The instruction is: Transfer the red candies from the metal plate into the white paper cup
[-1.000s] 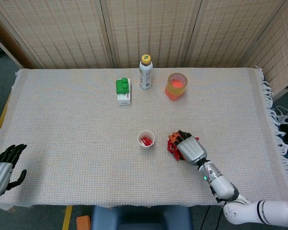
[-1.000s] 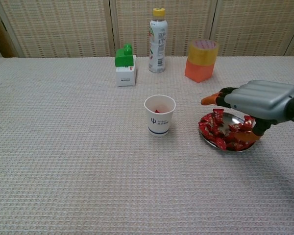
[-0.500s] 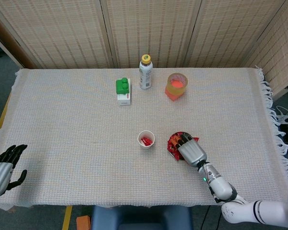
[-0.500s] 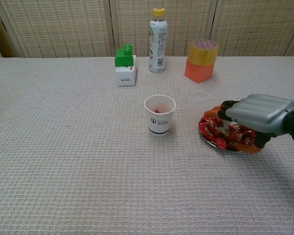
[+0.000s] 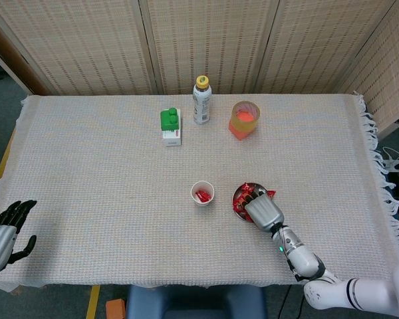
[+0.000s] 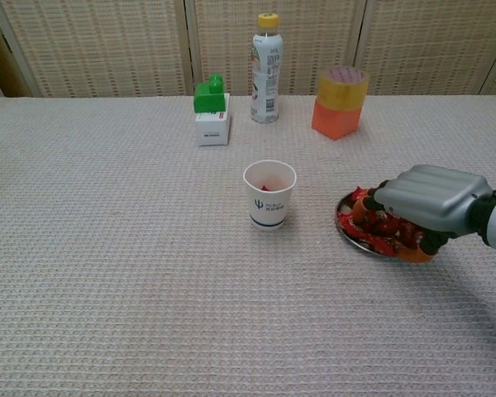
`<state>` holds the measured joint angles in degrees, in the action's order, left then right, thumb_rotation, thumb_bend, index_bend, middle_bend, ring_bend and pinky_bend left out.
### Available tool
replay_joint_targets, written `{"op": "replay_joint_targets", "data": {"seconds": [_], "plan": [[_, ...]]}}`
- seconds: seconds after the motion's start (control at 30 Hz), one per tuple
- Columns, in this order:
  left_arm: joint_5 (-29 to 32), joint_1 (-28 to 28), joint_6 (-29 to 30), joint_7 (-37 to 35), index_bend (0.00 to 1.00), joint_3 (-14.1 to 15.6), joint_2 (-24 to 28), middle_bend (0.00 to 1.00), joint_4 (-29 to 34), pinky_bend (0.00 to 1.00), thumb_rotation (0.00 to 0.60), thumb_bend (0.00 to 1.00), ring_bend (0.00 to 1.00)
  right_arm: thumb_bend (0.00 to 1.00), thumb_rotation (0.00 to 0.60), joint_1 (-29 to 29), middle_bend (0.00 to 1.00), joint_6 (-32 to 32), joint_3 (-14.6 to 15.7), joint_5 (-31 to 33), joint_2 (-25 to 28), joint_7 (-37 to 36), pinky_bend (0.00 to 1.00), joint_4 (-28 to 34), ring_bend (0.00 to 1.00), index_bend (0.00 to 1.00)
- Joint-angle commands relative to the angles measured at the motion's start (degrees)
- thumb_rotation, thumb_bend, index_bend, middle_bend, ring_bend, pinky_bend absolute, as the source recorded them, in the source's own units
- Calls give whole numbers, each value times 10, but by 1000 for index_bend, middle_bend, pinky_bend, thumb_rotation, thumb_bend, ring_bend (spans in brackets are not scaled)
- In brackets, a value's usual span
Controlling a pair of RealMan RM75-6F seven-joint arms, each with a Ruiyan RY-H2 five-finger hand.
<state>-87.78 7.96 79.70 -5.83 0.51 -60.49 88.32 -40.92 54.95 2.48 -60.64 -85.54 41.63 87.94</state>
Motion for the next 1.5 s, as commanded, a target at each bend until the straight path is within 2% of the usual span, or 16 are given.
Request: {"op": "replay_joint_targets", "data": {"seconds": [0.03,0.3,0.5,1.07,1.5], "plan": [[0,0,0,0,0,0,0,54,0,169,600,459,27,262,600,0,246,0,0,0,-1,1,365,-1,217,305],[0,0,0,-1,0,-1,0,55,-1,169,600,460,28,263,600,3,284,3,-1,-9,-9,4,427,-11,268,353],[-1,0,2,-4,0,0,0,54,-2,169,600,460,28,264,600,4,354,0,-2,-2,-16,16,522,-19,349,396],[-3,0,1,-6,0,1,1,54,-3,169,600,460,28,299,600,5,520,2,-6,1,-33,36,733,-36,532,583],[-4,0,2,-9,0,2,2,63,-3,169,600,461,28,312,600,5,601,6,-12,4,-49,50,785,-50,599,730]]}}
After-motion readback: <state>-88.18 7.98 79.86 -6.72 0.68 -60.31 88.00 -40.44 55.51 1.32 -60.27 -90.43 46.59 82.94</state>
